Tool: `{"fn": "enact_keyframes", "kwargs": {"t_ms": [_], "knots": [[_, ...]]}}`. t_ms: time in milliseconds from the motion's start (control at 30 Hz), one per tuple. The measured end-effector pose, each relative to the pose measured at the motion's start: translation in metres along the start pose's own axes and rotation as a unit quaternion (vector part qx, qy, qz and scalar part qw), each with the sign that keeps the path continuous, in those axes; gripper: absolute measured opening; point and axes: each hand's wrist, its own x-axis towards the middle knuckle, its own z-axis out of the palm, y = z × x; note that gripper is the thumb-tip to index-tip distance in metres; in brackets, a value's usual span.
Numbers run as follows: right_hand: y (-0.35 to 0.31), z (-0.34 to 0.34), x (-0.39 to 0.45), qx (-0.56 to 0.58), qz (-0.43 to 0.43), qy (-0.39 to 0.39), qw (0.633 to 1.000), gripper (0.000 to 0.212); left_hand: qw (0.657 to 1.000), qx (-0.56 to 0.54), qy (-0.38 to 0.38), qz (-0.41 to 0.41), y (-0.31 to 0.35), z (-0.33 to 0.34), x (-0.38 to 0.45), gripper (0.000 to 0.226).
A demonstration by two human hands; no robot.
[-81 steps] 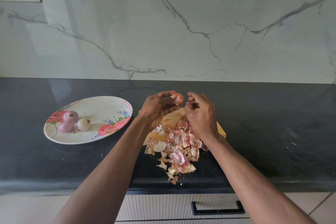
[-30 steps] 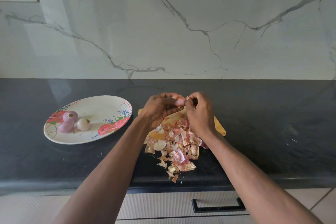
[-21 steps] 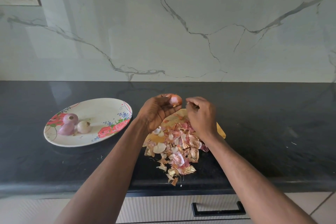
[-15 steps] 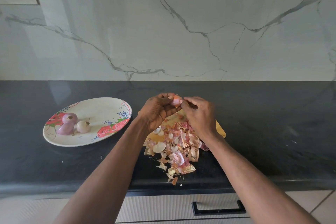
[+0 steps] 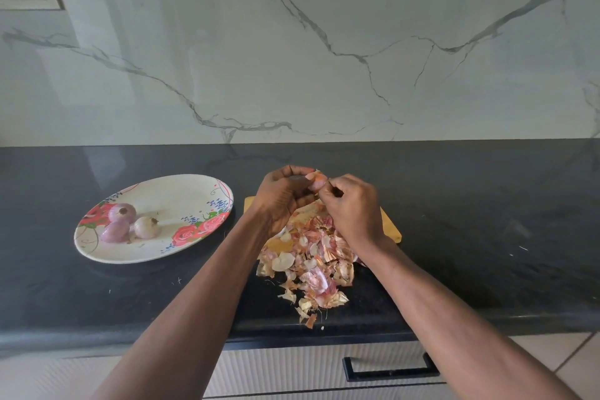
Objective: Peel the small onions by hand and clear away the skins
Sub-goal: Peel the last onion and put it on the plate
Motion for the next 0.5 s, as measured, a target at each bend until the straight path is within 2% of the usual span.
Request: {"fn": "enact_keyframes", "kwargs": {"t_ms": [100,167,333,433,500], "knots": [[0.004,0.001,0.0,-0.026,0.0,-0.004,1.0,0.038,1.0,0.011,0.003,-0.002,-0.003,-0.002,0.002,0.007],[0.005,0.0,0.0,-0.029,0.008,-0.007,1.0,0.032,1.0,0.009,-0.001,-0.013,-0.004,-0.002,0.003,0.008],[-0.004,-0.004,0.003,0.048,0.102,0.012,0.994,0.026,0.997,-0.059,-0.024,-0.041,0.0,-0.001,0.001,0.016],[-0.006,-0.006,0.004,0.08,0.097,0.0,0.992,0.009,0.995,-0.092,-0.027,-0.041,0.003,-0.002,0.002,0.019],[-0.006,-0.007,0.005,0.077,0.075,-0.004,0.994,0.019,0.996,-0.084,-0.023,-0.033,0.003,-0.004,0.003,0.02]]}}
